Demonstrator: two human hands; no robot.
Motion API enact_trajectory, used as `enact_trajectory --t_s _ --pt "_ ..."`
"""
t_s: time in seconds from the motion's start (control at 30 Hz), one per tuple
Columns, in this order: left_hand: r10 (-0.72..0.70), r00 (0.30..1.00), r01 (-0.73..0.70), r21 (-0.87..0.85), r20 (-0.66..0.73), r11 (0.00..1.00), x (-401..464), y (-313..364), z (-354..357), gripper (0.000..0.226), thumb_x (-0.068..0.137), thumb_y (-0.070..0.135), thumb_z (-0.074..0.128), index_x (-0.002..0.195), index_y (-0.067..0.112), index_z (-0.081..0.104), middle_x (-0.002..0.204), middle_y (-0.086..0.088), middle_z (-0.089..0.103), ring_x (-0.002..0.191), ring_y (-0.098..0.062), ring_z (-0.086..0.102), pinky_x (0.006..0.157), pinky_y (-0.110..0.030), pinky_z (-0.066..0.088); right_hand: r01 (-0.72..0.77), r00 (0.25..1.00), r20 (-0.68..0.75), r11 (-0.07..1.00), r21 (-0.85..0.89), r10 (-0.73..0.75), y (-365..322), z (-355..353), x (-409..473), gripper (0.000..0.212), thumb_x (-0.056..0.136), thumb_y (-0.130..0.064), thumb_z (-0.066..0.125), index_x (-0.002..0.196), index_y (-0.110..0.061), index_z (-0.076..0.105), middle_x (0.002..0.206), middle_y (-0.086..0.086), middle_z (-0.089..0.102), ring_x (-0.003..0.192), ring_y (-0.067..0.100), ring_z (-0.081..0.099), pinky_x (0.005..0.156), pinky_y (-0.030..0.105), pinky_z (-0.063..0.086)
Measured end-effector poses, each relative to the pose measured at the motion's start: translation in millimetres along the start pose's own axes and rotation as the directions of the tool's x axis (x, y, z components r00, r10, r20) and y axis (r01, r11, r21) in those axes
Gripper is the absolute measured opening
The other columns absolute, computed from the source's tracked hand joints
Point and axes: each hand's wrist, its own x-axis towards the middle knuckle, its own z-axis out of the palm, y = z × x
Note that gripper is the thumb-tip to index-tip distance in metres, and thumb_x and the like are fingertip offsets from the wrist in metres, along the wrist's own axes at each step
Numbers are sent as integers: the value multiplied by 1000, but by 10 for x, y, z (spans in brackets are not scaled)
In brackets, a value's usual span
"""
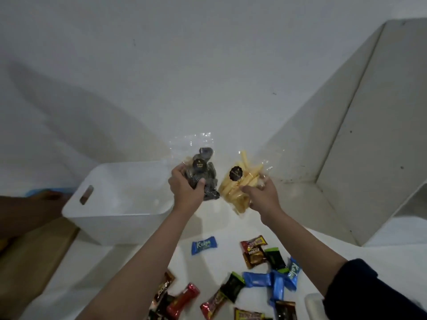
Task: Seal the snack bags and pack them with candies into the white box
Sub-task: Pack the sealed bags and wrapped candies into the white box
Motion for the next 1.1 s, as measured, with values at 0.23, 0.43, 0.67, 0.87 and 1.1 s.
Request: enact_trajectory --t_s 0.23,0.43,0.67,0.87,1.1 --pt "-104 983 94 -72 -154 993 430 13 -1212 68 60 28 52 121 6 30 122 -9 31 118 -28 32 103 -44 32 88 996 18 996 -4 -88 -184 1396 -224 57 79 -21 70 129 -26 44 109 9 61 97 25 64 81 37 52" --pt "-152 964 159 14 -219 987 804 -281 -1664 34 84 14 57 107 9 31 125 -16 33 118 -30 34 100 -41 32 71 997 35 993 -99 -68 -122 2178 -239 48 86 -23 62 130 -19 44 101 -1 52 90 17 54 75 28 42" --pt "-66 982 87 118 -176 989 1165 -839 -1676 46 72 17 78 99 17 41 100 -10 57 84 -24 59 63 -26 42 47 999 -7 932 -359 -53 208 2656 13 27 83 -21 61 108 -23 51 102 -1 60 84 18 58 65 24 44" --pt "-144 990 142 209 -6 968 1375 -1320 -1514 100 59 15 88 125 33 15 92 -7 63 79 -25 63 71 -37 54 -65 998 -19 838 -542 65 502 2835 318 22 80 -16 62 97 -15 49 91 3 58 80 21 56 65 29 44" --pt "-450 886 425 191 113 885 1626 -1571 -1338 53 58 6 85 101 8 54 105 -11 65 90 -24 58 78 -32 51 -93 994 -14 786 -611 107 778 2913 499 32 77 -19 67 99 -13 45 89 3 55 77 20 55 50 25 40"
